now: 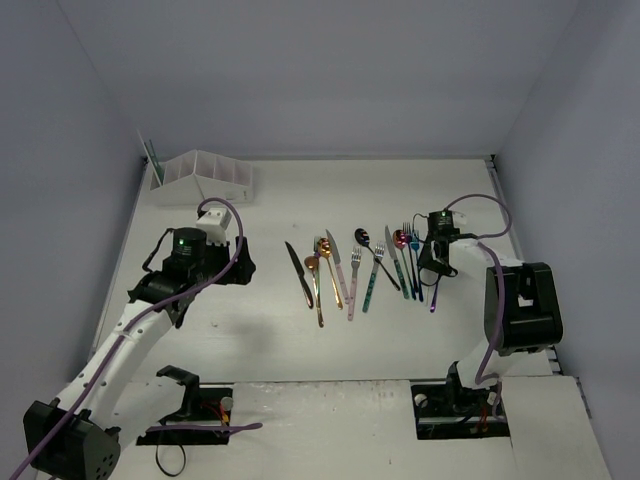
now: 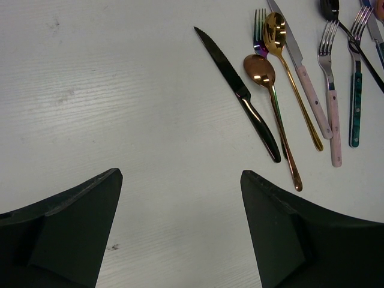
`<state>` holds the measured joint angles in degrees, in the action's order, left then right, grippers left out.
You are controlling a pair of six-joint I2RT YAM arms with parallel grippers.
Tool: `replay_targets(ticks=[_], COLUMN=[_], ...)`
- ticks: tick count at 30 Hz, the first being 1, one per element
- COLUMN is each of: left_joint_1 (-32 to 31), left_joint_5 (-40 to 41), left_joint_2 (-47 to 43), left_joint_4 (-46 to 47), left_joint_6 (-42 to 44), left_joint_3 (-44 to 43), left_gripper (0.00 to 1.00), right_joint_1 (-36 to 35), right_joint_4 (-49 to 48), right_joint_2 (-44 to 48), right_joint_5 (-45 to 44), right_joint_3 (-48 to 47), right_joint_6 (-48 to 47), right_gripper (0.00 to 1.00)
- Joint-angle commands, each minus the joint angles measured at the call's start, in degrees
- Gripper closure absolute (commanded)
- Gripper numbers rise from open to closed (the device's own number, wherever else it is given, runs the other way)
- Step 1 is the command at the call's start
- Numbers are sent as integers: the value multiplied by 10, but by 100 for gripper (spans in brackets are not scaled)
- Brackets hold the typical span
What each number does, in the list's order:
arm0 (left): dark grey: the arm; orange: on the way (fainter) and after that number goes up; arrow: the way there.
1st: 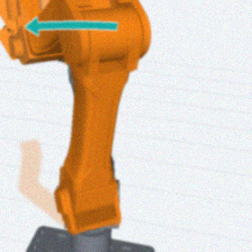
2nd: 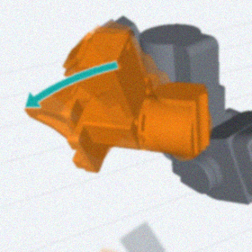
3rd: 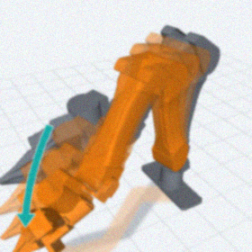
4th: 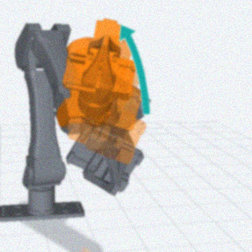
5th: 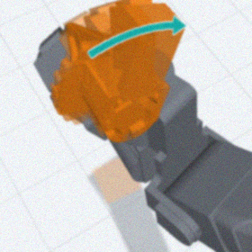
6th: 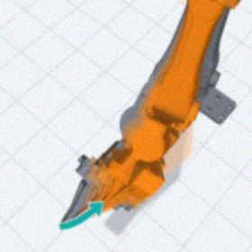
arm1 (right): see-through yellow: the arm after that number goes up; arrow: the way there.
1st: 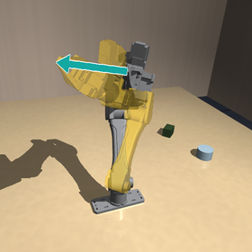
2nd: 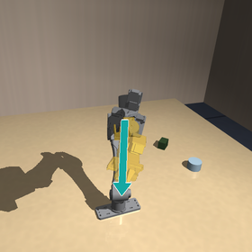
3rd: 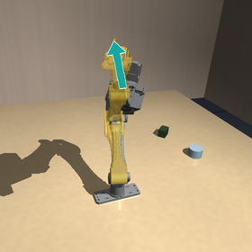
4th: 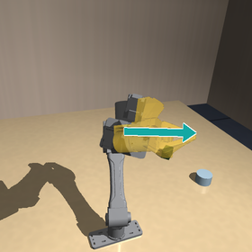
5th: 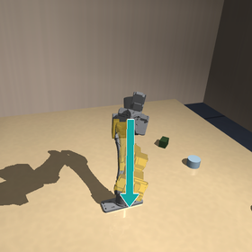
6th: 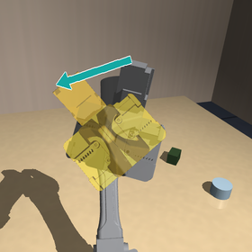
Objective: Sort the eating utensils into containers
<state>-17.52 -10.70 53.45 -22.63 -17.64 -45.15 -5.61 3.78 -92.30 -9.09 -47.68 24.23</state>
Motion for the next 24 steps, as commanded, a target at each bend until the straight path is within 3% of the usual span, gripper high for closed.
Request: replay_targets(ticks=[1, 10, 18, 24], left_joint_1=[0, 0, 0, -27], left_joint_5=[-6, -12, -63, -101], left_joint_2=[-3, -1, -19, -19], left_joint_4=[30, 31, 10, 14], left_joint_6=[9, 6, -57, -149], left_joint_3=[-9, -10, -60, -129], left_gripper=[22, 22, 22, 22], right_joint_1=[3, 3, -16, -116], right_joint_4=[-9, -10, -9, -14], right_joint_2=[-13, -29, 72, 212], right_joint_5=[8, 19, -2, 8], right_joint_3=[-4, -12, -40, -71], right_joint_6=[0, -4, -17, -69], right_gripper=[69, 100, 100, 100])
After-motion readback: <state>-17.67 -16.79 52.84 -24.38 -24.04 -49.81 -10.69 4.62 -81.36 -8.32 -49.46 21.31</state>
